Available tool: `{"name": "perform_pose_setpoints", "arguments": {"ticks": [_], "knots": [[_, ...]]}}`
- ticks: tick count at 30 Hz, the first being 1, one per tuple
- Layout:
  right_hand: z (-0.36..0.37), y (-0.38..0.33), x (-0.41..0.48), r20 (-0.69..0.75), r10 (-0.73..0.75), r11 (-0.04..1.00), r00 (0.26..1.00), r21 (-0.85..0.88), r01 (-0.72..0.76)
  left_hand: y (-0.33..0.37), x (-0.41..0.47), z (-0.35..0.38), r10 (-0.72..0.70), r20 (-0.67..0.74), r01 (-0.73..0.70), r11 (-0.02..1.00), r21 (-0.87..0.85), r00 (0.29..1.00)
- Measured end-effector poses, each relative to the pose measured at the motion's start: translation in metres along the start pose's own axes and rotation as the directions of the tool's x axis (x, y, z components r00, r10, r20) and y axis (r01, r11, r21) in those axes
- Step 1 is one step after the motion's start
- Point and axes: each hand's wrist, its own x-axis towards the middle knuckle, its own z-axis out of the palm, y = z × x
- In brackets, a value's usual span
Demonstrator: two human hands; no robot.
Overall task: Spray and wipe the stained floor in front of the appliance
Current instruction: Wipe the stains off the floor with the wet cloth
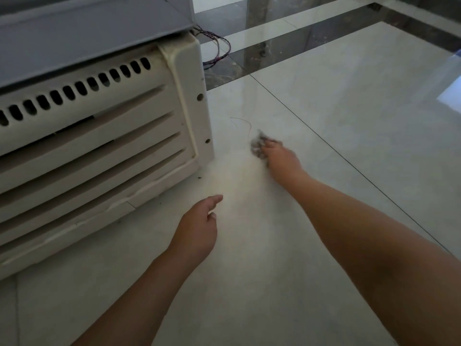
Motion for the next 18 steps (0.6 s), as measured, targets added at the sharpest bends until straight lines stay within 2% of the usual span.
{"name": "perform_pose_setpoints", "arguments": {"ticks": [2,3,4,5,7,9,10,13,14,15,18], "knots": [[-0.012,0.041,0.001,0.001,0.206,0.978,0.978,0.012,-0.206,-0.004,-0.001,-0.006,-0.001,-0.007,0.001,1.000,0.019,1.000],[-0.013,0.041,0.002,0.006,0.271,0.962,0.963,0.037,-0.271,-0.008,-0.002,-0.010,-0.010,-0.006,0.010,1.000,0.026,1.000],[-0.011,0.026,0.005,-0.018,0.269,0.962,0.963,0.061,-0.268,-0.011,-0.002,-0.013,-0.022,-0.004,0.022,0.999,0.030,1.000],[-0.006,0.002,0.008,-0.017,0.217,0.971,0.976,0.108,-0.214,-0.014,-0.001,-0.015,-0.030,-0.002,0.030,0.999,0.034,1.000],[0.011,-0.040,0.015,0.038,-0.002,0.984,0.999,0.178,-0.005,-0.015,0.002,-0.015,-0.036,-0.006,0.036,0.999,0.032,0.999],[0.010,-0.049,0.022,0.089,-0.129,0.975,0.988,0.190,0.111,-0.013,0.004,-0.012,-0.028,-0.003,0.028,0.999,0.026,1.000],[0.002,-0.037,0.028,0.088,-0.106,0.976,0.990,0.198,0.087,-0.012,0.004,-0.011,-0.020,0.002,0.020,0.999,0.025,1.000],[-0.009,0.016,0.045,0.033,0.180,0.975,0.983,0.128,-0.183,-0.013,0.000,-0.016,-0.007,0.014,0.006,0.999,0.042,1.000],[-0.008,0.016,0.047,0.011,0.224,0.970,0.975,0.098,-0.224,-0.015,0.002,-0.019,-0.007,0.013,0.007,0.999,0.045,1.000],[-0.005,0.002,0.048,0.010,0.174,0.978,0.985,0.110,-0.174,-0.017,0.003,-0.021,-0.015,0.006,0.015,0.999,0.035,1.000],[0.004,-0.052,0.047,0.071,-0.105,0.972,0.992,0.216,0.087,-0.015,0.010,-0.018,-0.033,-0.006,0.033,0.999,0.001,0.999]]}}
